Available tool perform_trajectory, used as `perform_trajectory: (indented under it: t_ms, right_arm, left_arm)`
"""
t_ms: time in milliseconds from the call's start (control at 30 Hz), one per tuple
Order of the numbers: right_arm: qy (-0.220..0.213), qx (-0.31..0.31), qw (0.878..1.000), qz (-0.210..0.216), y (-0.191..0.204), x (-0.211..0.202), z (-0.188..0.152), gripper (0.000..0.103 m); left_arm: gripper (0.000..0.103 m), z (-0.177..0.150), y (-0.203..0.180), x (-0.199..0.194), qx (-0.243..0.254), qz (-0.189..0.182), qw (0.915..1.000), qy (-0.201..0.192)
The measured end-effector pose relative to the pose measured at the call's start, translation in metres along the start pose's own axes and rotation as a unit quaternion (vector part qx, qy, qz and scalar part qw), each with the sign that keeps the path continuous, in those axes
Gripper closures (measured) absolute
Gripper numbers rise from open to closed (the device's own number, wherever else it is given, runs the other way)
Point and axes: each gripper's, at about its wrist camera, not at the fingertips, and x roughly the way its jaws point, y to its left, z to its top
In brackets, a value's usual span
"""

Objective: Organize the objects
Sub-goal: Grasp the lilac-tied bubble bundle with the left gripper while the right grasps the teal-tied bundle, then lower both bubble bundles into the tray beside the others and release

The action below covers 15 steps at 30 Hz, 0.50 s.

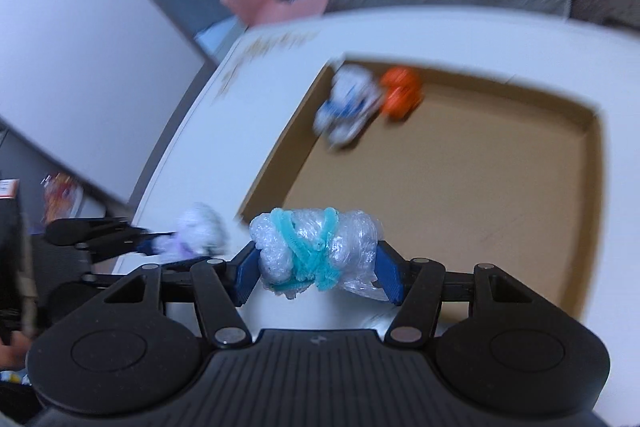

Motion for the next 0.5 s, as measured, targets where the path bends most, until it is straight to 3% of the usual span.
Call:
perform_trajectory:
  t_ms: [233,500]
  right_arm:
    - [-0.045,0.023,0.998,-0.031,-0.050,-0.007,0.039,0.047]
    - [-0.033,-0.009,0.999,-0.039,-0.057,0.024,0.085,0.047]
  left_arm:
    - [0.066,0.057,-0.011,0.015,-0.018,-0.004,0.9991,-0.038]
    - [0.065,0.087,-0.038,0.074,-0.011,-0.007,0.9994,-0.033]
